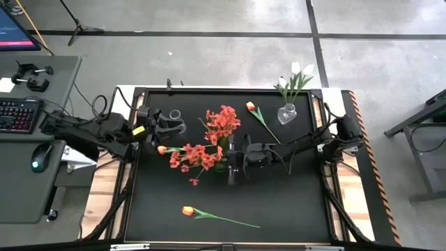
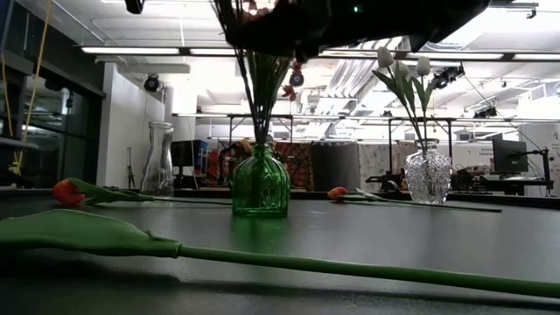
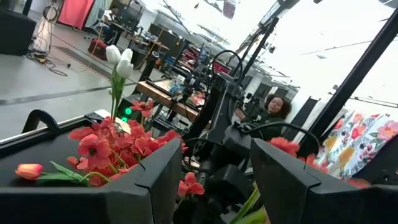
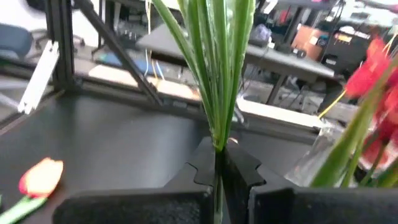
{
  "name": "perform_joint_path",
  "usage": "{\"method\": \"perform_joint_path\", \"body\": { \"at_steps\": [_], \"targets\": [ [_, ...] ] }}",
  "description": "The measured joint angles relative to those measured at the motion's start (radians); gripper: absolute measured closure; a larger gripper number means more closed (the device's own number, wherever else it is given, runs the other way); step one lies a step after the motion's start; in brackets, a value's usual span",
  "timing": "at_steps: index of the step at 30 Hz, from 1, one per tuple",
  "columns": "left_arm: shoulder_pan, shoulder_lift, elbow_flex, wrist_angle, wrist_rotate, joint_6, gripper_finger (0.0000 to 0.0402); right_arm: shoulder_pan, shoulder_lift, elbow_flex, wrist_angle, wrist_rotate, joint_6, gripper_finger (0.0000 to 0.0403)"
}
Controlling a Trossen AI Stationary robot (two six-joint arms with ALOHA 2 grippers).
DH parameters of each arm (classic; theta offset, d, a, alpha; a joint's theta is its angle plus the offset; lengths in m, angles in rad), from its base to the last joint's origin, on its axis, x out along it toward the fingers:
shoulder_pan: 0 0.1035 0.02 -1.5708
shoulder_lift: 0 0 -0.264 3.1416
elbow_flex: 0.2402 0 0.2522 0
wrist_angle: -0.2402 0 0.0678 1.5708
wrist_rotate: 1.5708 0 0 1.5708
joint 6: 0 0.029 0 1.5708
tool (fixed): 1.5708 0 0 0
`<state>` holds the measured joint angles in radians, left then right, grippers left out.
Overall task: Sort flowers into vase by color
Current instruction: Put the orange flowers into the green vase
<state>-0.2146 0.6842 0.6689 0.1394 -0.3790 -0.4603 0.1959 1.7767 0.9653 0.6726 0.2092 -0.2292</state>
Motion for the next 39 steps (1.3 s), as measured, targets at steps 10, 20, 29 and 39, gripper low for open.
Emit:
{"method": "perform_joint_path", "body": {
  "at_steps": [10,20,29,39],
  "targets": [
    [0.0,0.0,0.0,0.0,-0.004,0.0,0.0225,0.0,0.0,0.0,-0.059,0.001,0.014,0.0403],
    [0.0,0.0,0.0,-0.002,-0.004,0.0,0.0225,0.001,0.057,0.0,-0.007,0.084,0.109,0.0403],
    [0.0,0.0,0.0,-0.006,-0.003,0.0,0.0225,0.001,0.056,0.0,0.065,0.175,0.154,0.0402],
    [0.0,0.0,0.0,-0.008,-0.003,0.0,0.0225,0.022,0.056,0.0,0.06,0.222,0.208,0.0402]
  ]
}}
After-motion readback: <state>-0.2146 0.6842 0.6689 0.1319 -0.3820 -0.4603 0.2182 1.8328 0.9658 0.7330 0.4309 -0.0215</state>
